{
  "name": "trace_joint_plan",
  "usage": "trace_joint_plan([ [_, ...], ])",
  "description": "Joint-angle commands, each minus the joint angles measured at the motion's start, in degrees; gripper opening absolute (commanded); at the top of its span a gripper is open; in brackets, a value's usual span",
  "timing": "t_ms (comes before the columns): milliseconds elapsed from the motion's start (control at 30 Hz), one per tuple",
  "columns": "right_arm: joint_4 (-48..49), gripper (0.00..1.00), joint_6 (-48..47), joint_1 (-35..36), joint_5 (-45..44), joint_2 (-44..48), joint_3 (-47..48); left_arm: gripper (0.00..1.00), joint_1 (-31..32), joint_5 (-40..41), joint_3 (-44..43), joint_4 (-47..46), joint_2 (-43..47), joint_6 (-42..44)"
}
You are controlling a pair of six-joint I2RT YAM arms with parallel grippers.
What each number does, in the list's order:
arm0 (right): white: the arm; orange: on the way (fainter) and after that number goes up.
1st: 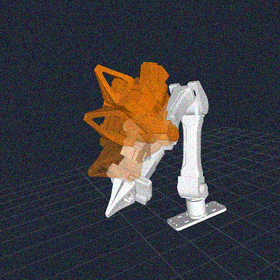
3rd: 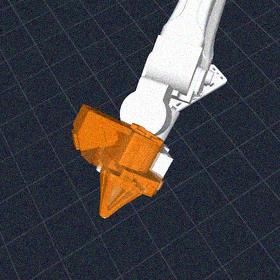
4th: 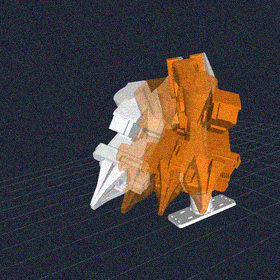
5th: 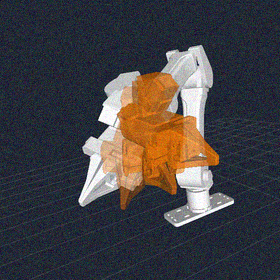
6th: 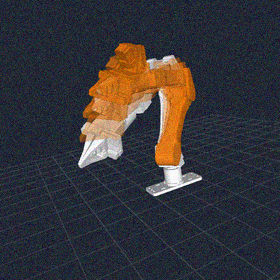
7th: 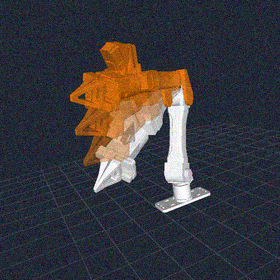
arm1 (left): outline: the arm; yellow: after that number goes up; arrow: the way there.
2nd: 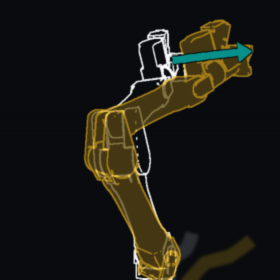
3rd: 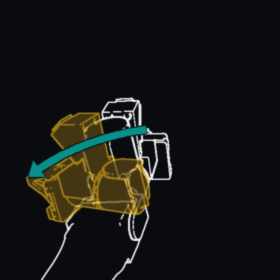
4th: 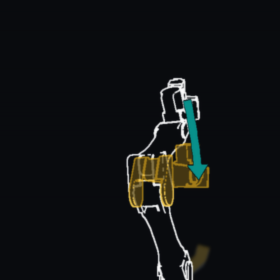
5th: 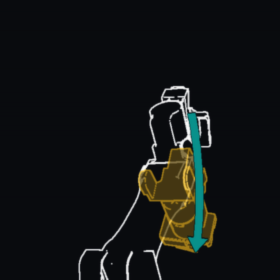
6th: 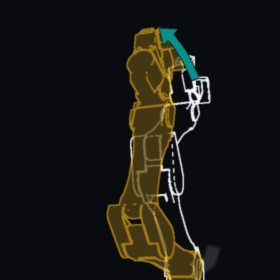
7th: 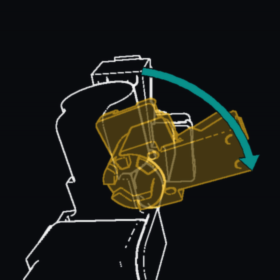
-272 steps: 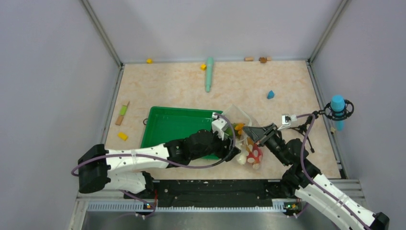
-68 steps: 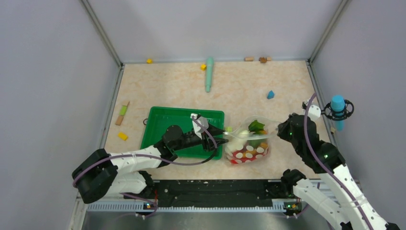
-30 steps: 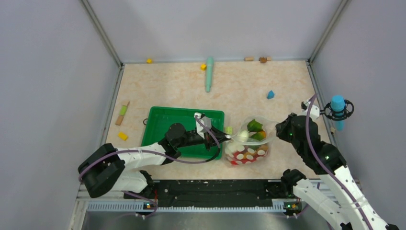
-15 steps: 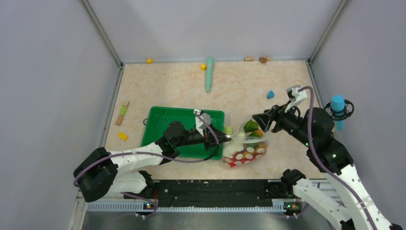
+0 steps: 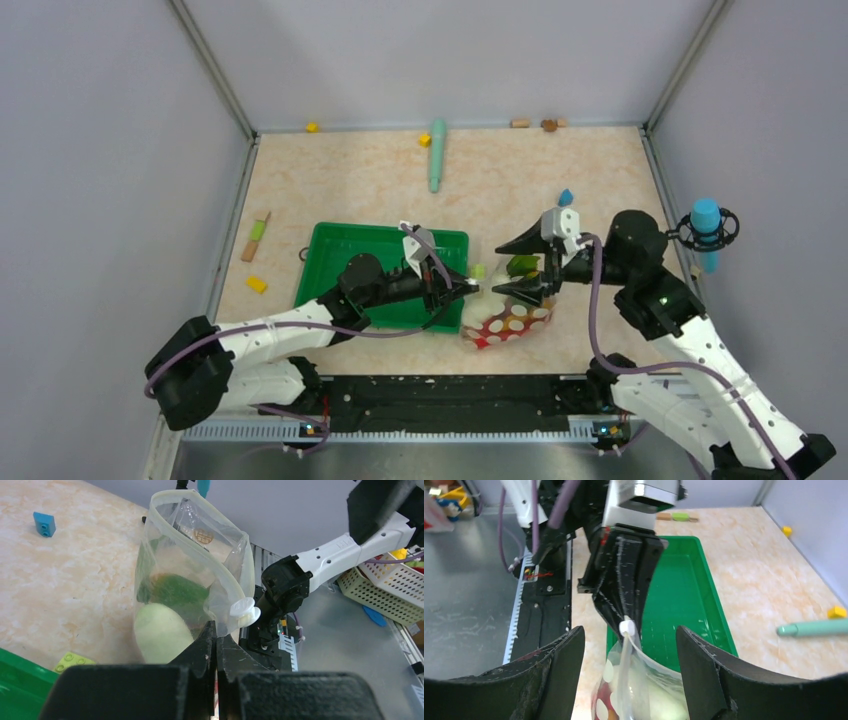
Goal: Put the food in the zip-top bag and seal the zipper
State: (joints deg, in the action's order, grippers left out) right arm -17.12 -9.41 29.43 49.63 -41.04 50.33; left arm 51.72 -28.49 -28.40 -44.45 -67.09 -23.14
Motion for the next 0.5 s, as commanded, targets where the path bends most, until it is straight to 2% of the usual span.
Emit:
trace_joint_plan([
  [0,-1.2,0.66,-11.9,3.5,3.8,-3.9,4.1,0.00,0.0,3.3,-1.5,0.0,3.0,-3.2],
  [233,-6.9,0.56,-16.5,10.6,-7.2,-12.7,7.1,0.00,0.0,1.2,-2.9,1.1,1.8,-3.3],
  [467,-7.6,0.52,-20.2,10.7,-3.9,-12.2,6.3,0.00,0.0,1.0,-3.0,1.1,1.2,-3.1],
])
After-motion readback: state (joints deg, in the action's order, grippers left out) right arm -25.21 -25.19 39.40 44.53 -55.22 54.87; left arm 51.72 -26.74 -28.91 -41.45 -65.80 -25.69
